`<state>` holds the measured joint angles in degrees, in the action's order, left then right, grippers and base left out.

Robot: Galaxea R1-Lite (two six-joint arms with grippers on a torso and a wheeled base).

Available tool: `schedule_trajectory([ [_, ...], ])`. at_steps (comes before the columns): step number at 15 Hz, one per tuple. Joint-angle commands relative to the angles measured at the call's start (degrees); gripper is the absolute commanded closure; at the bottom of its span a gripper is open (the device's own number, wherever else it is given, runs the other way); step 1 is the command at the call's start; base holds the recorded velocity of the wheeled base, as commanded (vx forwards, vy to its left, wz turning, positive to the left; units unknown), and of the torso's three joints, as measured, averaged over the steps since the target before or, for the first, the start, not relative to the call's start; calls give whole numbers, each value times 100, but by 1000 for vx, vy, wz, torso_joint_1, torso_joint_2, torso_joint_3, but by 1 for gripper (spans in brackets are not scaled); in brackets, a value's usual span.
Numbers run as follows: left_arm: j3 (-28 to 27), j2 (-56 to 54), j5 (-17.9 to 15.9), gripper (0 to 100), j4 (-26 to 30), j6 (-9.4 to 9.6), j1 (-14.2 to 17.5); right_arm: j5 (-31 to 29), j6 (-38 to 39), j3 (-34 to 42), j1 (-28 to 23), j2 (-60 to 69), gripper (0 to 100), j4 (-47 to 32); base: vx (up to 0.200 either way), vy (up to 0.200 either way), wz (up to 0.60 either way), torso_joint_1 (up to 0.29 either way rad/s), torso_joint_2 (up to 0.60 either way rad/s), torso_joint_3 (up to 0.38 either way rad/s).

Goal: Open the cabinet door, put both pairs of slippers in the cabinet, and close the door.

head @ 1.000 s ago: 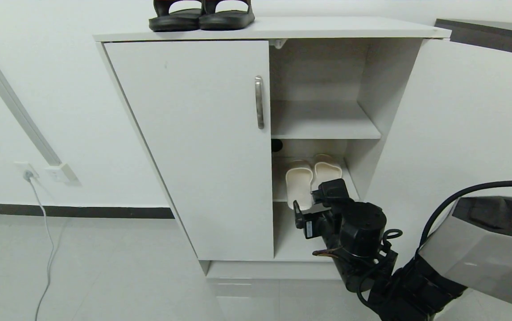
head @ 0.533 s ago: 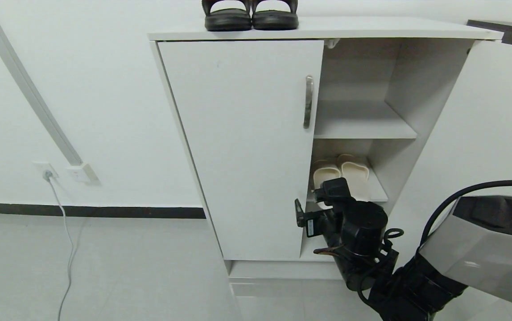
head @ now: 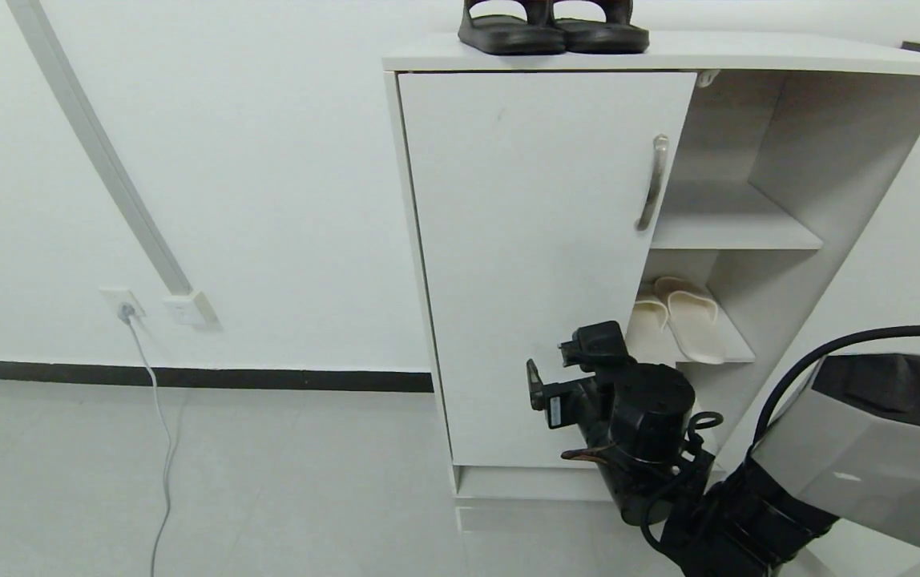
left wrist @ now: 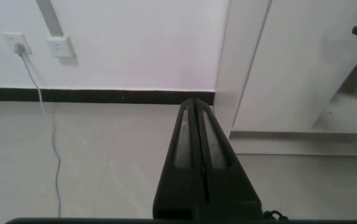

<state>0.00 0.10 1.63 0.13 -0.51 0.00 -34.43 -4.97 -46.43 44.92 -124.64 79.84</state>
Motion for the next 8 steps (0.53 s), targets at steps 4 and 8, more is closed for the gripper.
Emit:
schedule_trajectory([
  [4,0,-1,4,100,-5,7,9,243,5,56,-80,-8,0,313,0,0,0,0,0,0],
  [8,0,-1,4,100,-5,7,9,270,-65,196,-98,-34,0,366,0,0,0,0,0,0],
])
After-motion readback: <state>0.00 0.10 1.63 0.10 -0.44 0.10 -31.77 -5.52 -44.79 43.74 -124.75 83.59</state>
